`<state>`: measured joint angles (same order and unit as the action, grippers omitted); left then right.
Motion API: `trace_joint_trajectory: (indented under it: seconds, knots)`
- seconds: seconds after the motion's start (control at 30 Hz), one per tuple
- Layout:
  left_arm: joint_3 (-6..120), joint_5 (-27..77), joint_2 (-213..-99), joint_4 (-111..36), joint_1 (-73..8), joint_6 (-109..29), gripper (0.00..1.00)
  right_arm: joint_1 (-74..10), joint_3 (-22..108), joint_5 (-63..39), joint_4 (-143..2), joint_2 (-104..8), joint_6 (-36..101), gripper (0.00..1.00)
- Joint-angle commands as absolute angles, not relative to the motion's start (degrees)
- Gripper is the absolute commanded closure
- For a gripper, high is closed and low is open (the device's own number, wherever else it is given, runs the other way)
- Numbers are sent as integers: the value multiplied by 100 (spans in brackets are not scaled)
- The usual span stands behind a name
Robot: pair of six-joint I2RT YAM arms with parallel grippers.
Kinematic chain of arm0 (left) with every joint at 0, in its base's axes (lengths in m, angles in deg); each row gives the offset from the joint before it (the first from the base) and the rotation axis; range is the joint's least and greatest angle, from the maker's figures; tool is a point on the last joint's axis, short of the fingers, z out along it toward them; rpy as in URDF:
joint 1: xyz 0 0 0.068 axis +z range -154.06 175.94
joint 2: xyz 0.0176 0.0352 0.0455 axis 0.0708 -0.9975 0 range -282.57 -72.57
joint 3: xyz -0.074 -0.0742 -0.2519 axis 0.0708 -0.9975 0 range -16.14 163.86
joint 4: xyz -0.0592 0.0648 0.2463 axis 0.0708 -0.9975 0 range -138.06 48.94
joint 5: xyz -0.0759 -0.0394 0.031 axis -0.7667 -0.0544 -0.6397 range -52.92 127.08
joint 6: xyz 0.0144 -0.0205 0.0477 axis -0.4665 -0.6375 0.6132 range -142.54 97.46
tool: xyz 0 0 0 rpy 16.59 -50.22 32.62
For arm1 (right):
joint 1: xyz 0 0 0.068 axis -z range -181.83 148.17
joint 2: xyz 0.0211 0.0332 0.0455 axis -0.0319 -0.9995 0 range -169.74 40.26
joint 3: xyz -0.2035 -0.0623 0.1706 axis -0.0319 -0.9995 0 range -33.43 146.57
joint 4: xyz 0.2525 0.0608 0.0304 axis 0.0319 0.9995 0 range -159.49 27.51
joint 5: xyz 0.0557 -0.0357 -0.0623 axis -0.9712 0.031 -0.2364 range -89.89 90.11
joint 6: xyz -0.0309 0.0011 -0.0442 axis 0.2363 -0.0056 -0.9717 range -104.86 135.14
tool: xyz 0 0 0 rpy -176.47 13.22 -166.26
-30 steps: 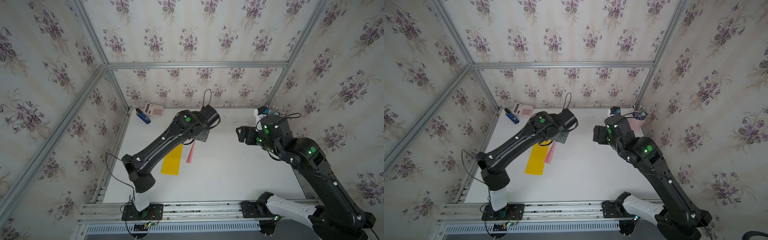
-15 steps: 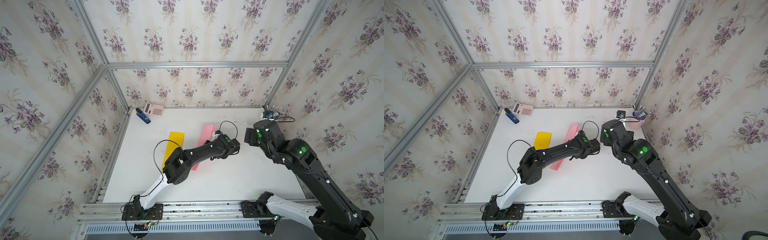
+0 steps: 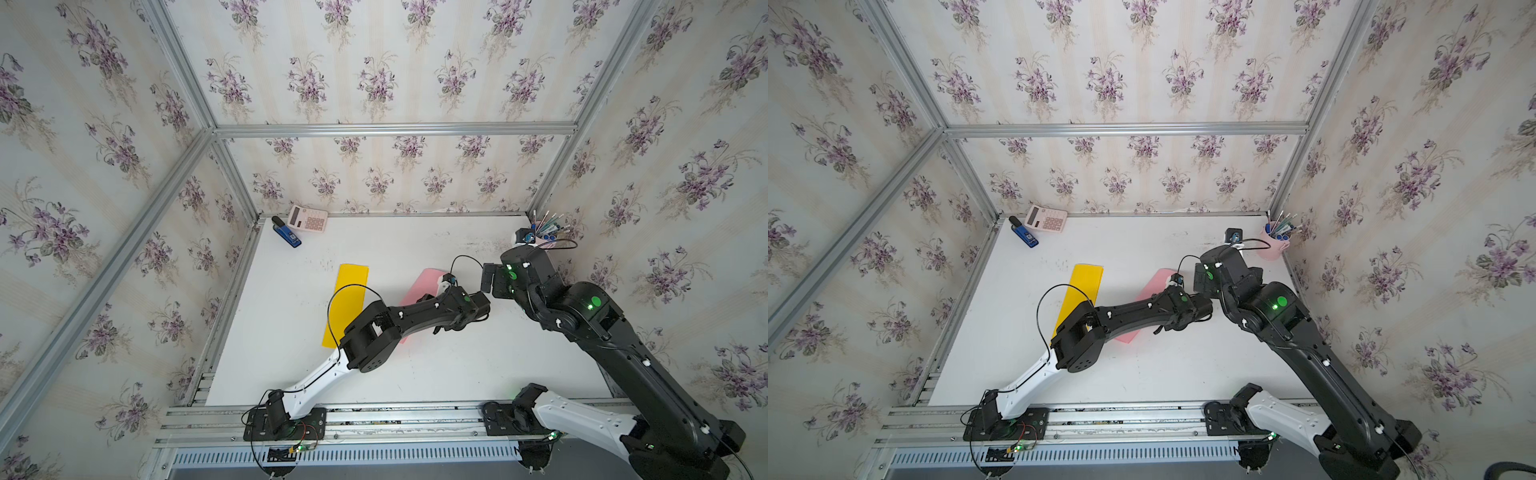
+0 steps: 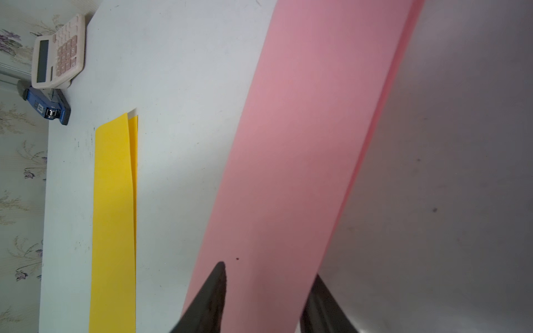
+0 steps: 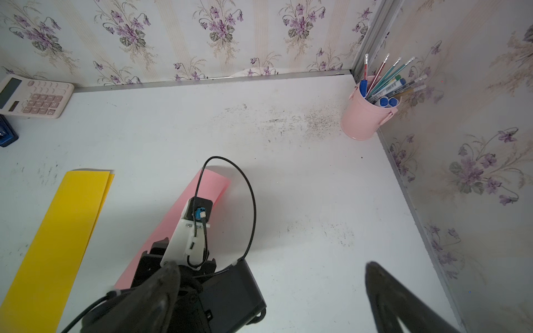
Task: Fold the rectangular paper in half along the long edge
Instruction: Place the paper at the center of the board.
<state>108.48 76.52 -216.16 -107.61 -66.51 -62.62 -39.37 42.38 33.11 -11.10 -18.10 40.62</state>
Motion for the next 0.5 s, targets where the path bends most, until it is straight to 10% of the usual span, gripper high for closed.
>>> trace_joint_trajectory:
  seconds: [0.0,0.1,0.47]
  knots:
    - [10635,7557,-21294,-10254,-6740,-6093,40,-3932,4172,3452,-1277,-1799,4189,0]
    - [10325,7526,-20897,-9889,-6840,-5885,0,-3867,4119,3618,-1154,-2032,4387,0]
    - [7920,6326,-17467,-8244,-6298,-4936,0,-2654,2382,3753,-4106,-1327,3245,0]
